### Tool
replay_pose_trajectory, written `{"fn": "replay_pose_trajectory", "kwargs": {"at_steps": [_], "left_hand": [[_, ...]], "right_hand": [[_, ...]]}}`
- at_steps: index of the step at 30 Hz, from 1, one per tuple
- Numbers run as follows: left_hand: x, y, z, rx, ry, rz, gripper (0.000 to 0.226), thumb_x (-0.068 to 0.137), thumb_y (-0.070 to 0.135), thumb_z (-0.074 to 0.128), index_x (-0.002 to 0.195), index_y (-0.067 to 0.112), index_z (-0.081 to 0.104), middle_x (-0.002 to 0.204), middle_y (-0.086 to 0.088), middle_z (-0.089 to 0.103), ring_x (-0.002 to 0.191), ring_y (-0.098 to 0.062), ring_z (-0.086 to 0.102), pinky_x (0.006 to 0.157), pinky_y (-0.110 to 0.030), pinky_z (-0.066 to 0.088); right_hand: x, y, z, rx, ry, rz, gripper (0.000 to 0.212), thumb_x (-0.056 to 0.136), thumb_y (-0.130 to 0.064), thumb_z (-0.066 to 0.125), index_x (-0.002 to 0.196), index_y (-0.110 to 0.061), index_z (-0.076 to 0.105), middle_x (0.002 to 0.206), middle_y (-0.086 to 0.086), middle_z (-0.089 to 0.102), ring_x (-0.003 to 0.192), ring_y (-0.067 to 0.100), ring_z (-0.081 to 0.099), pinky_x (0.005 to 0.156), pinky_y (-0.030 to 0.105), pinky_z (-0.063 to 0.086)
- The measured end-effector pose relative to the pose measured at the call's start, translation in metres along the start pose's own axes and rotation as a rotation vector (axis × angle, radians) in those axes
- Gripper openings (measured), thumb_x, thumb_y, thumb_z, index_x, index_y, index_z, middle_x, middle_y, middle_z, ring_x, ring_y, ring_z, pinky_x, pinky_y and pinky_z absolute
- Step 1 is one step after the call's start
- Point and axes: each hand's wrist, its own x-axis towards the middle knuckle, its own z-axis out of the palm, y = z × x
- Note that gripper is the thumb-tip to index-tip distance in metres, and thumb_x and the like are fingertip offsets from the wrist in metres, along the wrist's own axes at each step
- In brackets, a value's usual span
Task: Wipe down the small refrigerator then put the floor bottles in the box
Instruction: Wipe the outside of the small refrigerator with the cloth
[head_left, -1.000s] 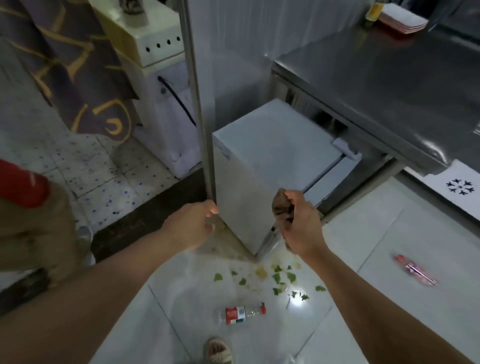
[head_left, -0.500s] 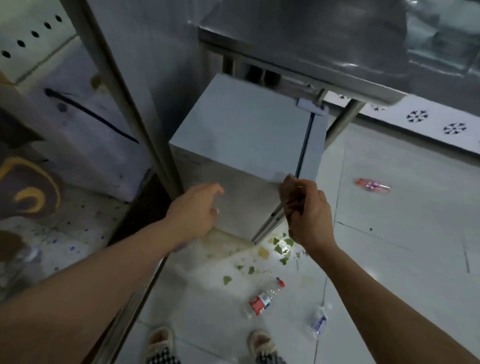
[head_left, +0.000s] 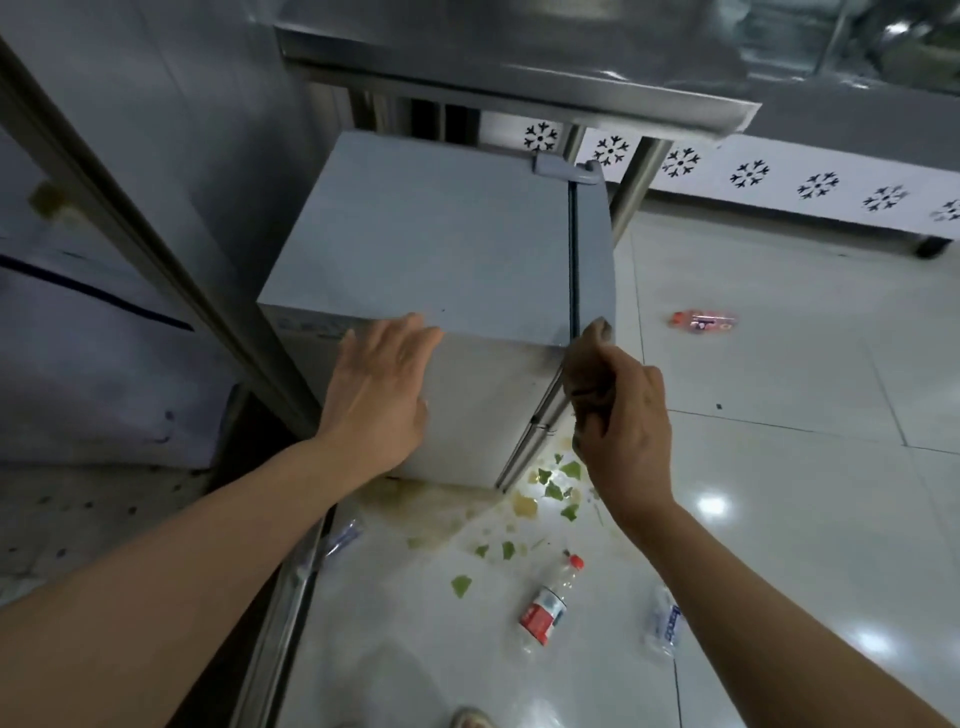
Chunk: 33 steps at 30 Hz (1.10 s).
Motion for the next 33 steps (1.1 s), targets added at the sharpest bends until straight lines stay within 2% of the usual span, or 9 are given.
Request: {"fn": "replay_pose_trajectory", "kwargs": {"at_steps": [4, 7, 9, 11, 15, 22, 25, 30, 33], "left_hand": [[0.021, -0.006, 0.037, 0.050, 0.145, 0.053, 0.067, 0.075, 0.016, 0.068, 0.136, 0.017, 0.038, 0.144, -0.004, 0.037, 0.131, -0.028, 0.032, 0.103, -0.050, 0.025], [0.029, -0.017, 0.063, 0.020, 0.325, 0.087, 0.066, 0.071, 0.015, 0.072, 0.132, 0.016, 0.046, 0.136, -0.005, 0.047, 0.125, -0.028, 0.039, 0.100, -0.055, 0.028], [0.033, -0.025, 0.078, -0.018, 0.462, 0.123, 0.063, 0.071, 0.015, 0.073, 0.130, 0.016, 0.051, 0.132, -0.005, 0.052, 0.120, -0.026, 0.040, 0.100, -0.056, 0.025], [0.038, -0.028, 0.087, -0.043, 0.572, 0.161, 0.058, 0.072, 0.017, 0.071, 0.127, 0.016, 0.053, 0.129, -0.005, 0.054, 0.116, -0.025, 0.039, 0.099, -0.056, 0.027], [0.051, -0.028, 0.109, -0.056, 0.757, 0.178, 0.049, 0.075, 0.023, 0.067, 0.122, 0.014, 0.055, 0.123, -0.009, 0.056, 0.110, -0.027, 0.037, 0.098, -0.051, 0.029], [0.067, -0.025, 0.129, -0.083, 1.049, 0.180, 0.037, 0.080, 0.033, 0.055, 0.113, 0.015, 0.057, 0.111, -0.008, 0.057, 0.101, -0.027, 0.040, 0.090, -0.042, 0.028], [0.070, -0.023, 0.134, -0.103, 1.094, 0.175, 0.034, 0.081, 0.032, 0.053, 0.112, 0.017, 0.058, 0.110, -0.006, 0.056, 0.101, -0.025, 0.037, 0.089, -0.039, 0.024], [0.066, -0.030, 0.134, -0.085, 1.058, 0.234, 0.041, 0.081, 0.029, 0.053, 0.121, 0.018, 0.055, 0.118, -0.004, 0.055, 0.109, -0.026, 0.040, 0.093, -0.041, 0.023], [0.059, -0.046, 0.131, -0.023, 0.991, 0.289, 0.052, 0.078, 0.029, 0.052, 0.128, 0.015, 0.050, 0.128, -0.005, 0.052, 0.116, -0.026, 0.037, 0.100, -0.052, 0.026]], "right_hand": [[0.003, 0.022, 0.034, -0.209, 0.090, -0.238, 0.065, 0.059, 0.011, 0.076, 0.120, -0.004, 0.058, 0.115, 0.016, 0.057, 0.096, 0.035, 0.056, 0.057, 0.038, 0.055], [0.007, 0.044, 0.064, -0.259, 0.217, -0.281, 0.043, 0.080, -0.017, 0.069, 0.112, -0.042, 0.055, 0.114, -0.009, 0.055, 0.097, 0.030, 0.057, 0.066, 0.042, 0.054], [0.008, 0.054, 0.080, -0.290, 0.310, -0.333, 0.043, 0.081, -0.018, 0.065, 0.118, -0.035, 0.050, 0.116, 0.002, 0.049, 0.099, 0.030, 0.051, 0.077, 0.045, 0.050], [0.010, 0.067, 0.089, -0.393, 0.374, -0.447, 0.068, 0.069, -0.020, 0.073, 0.129, -0.022, 0.043, 0.124, 0.013, 0.038, 0.103, 0.033, 0.045, 0.084, 0.043, 0.041], [0.018, 0.079, 0.114, -0.497, 0.542, -0.507, 0.089, 0.058, -0.023, 0.077, 0.136, -0.020, 0.035, 0.130, 0.010, 0.029, 0.106, 0.033, 0.038, 0.086, 0.042, 0.034], [0.029, 0.079, 0.147, -0.454, 0.899, -0.518, 0.059, 0.073, -0.002, 0.066, 0.130, -0.013, 0.054, 0.124, 0.018, 0.049, 0.097, 0.034, 0.045, 0.077, 0.041, 0.039], [0.014, 0.095, 0.170, -0.434, 0.855, -0.508, 0.069, 0.065, 0.002, 0.071, 0.131, -0.010, 0.054, 0.120, 0.025, 0.053, 0.098, 0.035, 0.046, 0.076, 0.041, 0.040], [-0.025, 0.134, 0.198, -0.545, 0.528, -0.574, 0.104, 0.044, -0.013, 0.090, 0.134, -0.014, 0.038, 0.126, 0.015, 0.037, 0.104, 0.033, 0.040, 0.074, 0.044, 0.048], [-0.018, 0.124, 0.183, -0.509, 0.502, -0.574, 0.102, 0.045, -0.013, 0.088, 0.134, -0.018, 0.039, 0.122, 0.012, 0.038, 0.101, 0.030, 0.040, 0.075, 0.041, 0.046]]}}
